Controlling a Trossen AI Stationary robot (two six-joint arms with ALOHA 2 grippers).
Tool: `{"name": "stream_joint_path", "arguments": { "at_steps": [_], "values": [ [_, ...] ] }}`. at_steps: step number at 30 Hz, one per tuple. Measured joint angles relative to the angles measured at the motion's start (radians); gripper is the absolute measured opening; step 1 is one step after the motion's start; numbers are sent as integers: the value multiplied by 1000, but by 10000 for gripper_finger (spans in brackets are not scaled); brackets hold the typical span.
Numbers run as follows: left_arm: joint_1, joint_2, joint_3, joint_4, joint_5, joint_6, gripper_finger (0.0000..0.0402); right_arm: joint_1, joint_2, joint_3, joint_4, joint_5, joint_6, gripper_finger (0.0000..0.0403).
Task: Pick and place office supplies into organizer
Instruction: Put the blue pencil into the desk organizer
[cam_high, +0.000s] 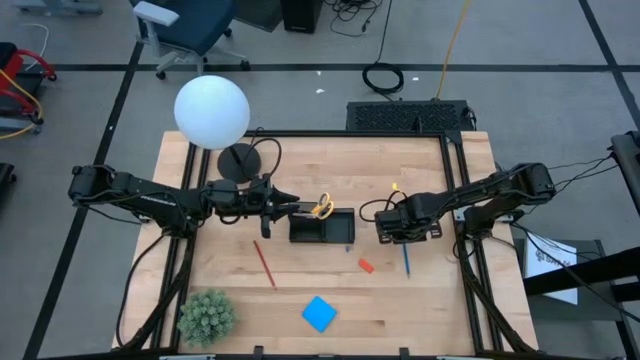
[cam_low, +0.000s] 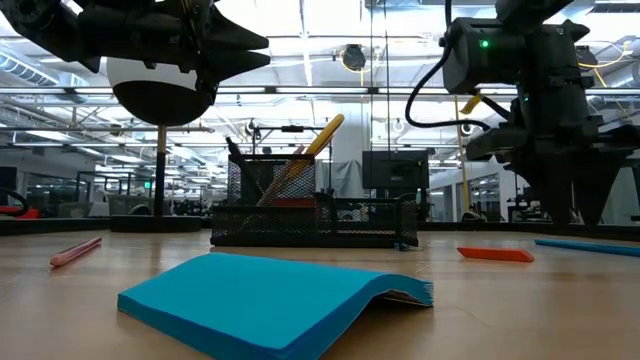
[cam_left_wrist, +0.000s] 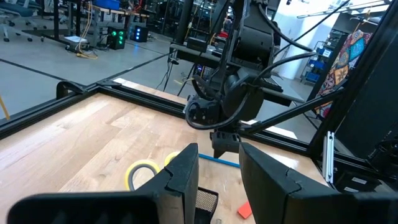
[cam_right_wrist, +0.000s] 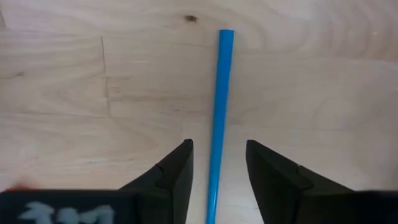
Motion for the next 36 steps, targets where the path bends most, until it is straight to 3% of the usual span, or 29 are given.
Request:
{"name": "stream_joint_path", "arguments": {
  "at_steps": [12, 29, 36],
  "values": [
    [0, 0, 0, 0, 0, 0, 113, 0, 0, -98, 157, -10, 1, 141],
    [0, 0, 0, 0, 0, 0, 113, 0, 7, -120, 187, -34, -15, 140],
    [0, 0, 0, 0, 0, 0, 113, 0, 7, -121, 194, -33, -18, 90]
  ]
}}
